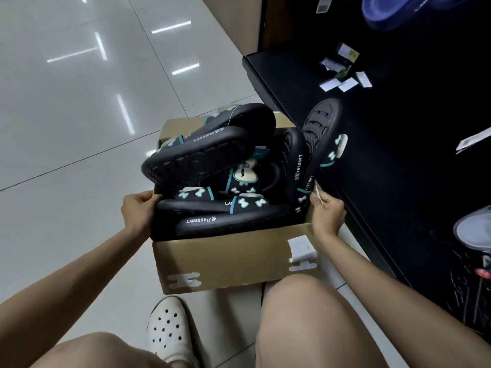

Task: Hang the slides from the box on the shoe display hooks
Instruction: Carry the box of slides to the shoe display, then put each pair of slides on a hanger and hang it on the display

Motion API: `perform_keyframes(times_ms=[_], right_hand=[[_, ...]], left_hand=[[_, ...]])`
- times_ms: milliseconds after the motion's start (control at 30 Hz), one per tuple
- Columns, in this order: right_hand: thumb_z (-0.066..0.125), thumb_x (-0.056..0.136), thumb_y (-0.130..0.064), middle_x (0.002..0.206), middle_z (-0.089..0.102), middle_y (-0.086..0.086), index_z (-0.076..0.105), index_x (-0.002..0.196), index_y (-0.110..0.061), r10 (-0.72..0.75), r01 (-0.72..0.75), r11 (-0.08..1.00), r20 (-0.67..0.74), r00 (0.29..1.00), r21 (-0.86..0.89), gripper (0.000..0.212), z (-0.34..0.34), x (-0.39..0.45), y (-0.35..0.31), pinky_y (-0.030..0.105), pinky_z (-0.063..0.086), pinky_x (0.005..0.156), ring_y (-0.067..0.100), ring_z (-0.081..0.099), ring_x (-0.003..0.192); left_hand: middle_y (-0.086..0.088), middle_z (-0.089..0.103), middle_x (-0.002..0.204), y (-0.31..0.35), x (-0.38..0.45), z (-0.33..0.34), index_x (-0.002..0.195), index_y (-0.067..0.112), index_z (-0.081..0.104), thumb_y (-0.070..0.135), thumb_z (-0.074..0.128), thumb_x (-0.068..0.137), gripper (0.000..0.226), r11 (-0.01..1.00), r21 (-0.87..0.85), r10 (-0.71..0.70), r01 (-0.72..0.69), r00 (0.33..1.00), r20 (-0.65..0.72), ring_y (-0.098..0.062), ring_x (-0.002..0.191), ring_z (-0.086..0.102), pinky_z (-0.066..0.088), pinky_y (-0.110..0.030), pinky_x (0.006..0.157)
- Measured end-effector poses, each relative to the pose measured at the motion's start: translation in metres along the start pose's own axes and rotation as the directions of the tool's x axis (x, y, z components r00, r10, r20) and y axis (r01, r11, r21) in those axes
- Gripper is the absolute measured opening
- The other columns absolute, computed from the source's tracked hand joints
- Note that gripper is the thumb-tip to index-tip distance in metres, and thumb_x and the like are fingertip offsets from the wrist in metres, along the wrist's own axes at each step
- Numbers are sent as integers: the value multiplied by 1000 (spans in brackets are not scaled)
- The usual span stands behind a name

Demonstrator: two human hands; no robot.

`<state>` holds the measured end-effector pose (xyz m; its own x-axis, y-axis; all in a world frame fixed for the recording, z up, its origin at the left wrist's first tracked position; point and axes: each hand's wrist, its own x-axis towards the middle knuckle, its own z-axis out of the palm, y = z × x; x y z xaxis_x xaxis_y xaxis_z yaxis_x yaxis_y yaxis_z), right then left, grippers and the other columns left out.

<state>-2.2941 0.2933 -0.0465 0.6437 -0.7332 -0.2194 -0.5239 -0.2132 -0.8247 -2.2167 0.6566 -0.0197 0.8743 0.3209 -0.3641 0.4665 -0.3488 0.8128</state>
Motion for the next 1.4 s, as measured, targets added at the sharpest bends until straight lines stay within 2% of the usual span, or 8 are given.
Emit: perform_keyframes(times_ms=[167,367,567,767,933,1100,1267,1400], right_hand=[[64,92,-16,70,62,-17,78,102,-17,70,-67,995,-34,997,78,18,-18,0,18,26,41,73,7,57,71],[65,92,-16,96,74,-11,77,109,-18,95,-86,987,-61,994,139,21,-53,2,38,14,40,64,8,65,84],[64,93,-12,87,70,-14,76,112,-18,107,-101,979,-23,994,176,23,-76,3,47,9,41,65,-1,59,76],[61,94,-18,105,75,-5,74,111,-25,50,-58,992,77,996,113,23,-104,16,42,38,51,100,18,68,106],[56,96,-17,100,72,-7,68,106,-24,-150,148,982,15,989,117,17,-131,13,-4,35,55,92,13,71,89],[57,96,-14,109,65,-4,60,118,-19,-468,457,882,92,879,117,23,-129,-4,-75,8,48,75,8,65,92],[58,95,-16,116,62,1,60,118,-18,-619,655,755,350,703,21,22,-92,-12,-144,33,50,93,15,61,103],[50,101,-34,144,49,3,45,140,-25,-508,732,643,589,628,-226,41,-65,-27,-177,45,35,107,26,42,134]], left_hand=[[-3,67,72,10,-7,17,86,12,75,14,65,90,10,990,117,66,-74,995,72,-15,69,58,47,-27,67],[-20,68,89,22,-8,28,88,1,70,18,64,94,19,956,288,-48,-55,940,338,-28,81,62,55,-46,88],[-16,66,104,37,-38,38,108,0,63,22,60,96,25,877,481,-224,-22,866,447,-26,86,65,54,-28,71],[-11,61,120,53,-46,32,125,12,54,38,55,96,39,764,632,-265,-130,830,491,-25,91,63,51,-28,68],[-5,58,119,70,-51,15,126,14,55,39,57,96,39,714,674,-242,-190,836,492,-24,95,61,47,-29,72],[-17,64,119,96,-57,4,132,8,56,26,60,95,42,594,753,-73,-285,912,403,-32,104,61,47,-35,88],[-20,63,124,133,-74,17,130,13,57,16,45,97,35,707,575,206,-412,897,390,-36,108,59,47,-37,89],[-17,55,137,137,-84,36,142,15,45,33,46,101,45,673,572,213,-469,863,457,-35,120,53,41,-37,97]])
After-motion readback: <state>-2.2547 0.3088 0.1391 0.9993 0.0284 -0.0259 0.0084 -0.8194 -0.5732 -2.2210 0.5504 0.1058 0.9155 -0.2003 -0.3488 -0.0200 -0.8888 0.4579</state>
